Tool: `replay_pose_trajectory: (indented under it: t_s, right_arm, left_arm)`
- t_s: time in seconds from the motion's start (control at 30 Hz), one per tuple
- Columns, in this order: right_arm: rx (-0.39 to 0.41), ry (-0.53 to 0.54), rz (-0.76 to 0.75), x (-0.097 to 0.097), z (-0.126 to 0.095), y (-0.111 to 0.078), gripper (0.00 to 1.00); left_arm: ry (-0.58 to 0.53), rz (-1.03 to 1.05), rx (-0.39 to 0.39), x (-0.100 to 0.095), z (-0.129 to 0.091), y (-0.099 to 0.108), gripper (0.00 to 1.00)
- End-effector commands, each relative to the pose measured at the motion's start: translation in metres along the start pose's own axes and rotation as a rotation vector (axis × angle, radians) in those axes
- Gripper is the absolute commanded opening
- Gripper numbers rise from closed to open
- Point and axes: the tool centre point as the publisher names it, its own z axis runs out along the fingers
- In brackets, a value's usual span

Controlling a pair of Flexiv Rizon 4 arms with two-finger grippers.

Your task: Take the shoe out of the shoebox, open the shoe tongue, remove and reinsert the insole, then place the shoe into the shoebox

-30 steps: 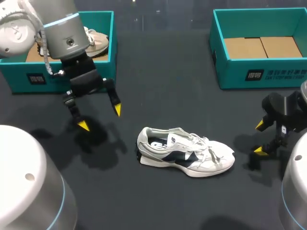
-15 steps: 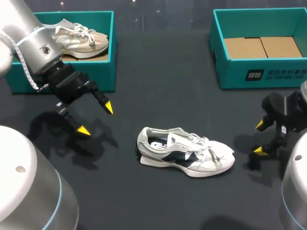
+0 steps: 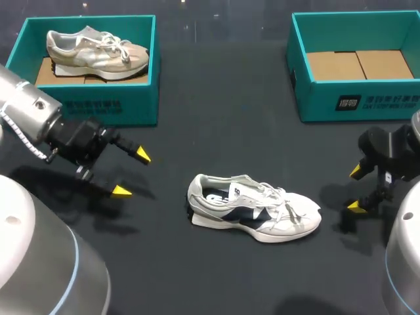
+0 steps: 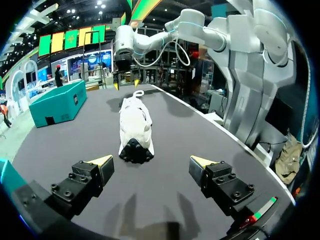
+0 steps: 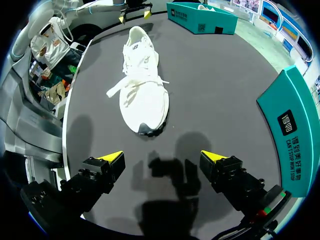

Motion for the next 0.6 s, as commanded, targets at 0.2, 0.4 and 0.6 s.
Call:
replay_pose_trajectory:
  t_s: [0.2, 0.4, 0.6]
  right_arm:
    - [0.002, -0.003, 0.001, 0.001, 0.001, 0.0, 1.0]
    - [0.002, -0.003, 0.001, 0.001, 0.001, 0.0, 1.0]
    - [0.002, -0.003, 0.001, 0.001, 0.001, 0.0, 1.0]
  left_arm:
    - [-0.167, -0.013, 0.142, 0.005, 0.004, 0.011, 1.0]
    - [-0.123, 0.0, 0.163, 0.004, 0.014, 0.023, 1.0]
    - [-0.101, 0.001, 0.181, 0.007, 0.02, 0.04, 1.0]
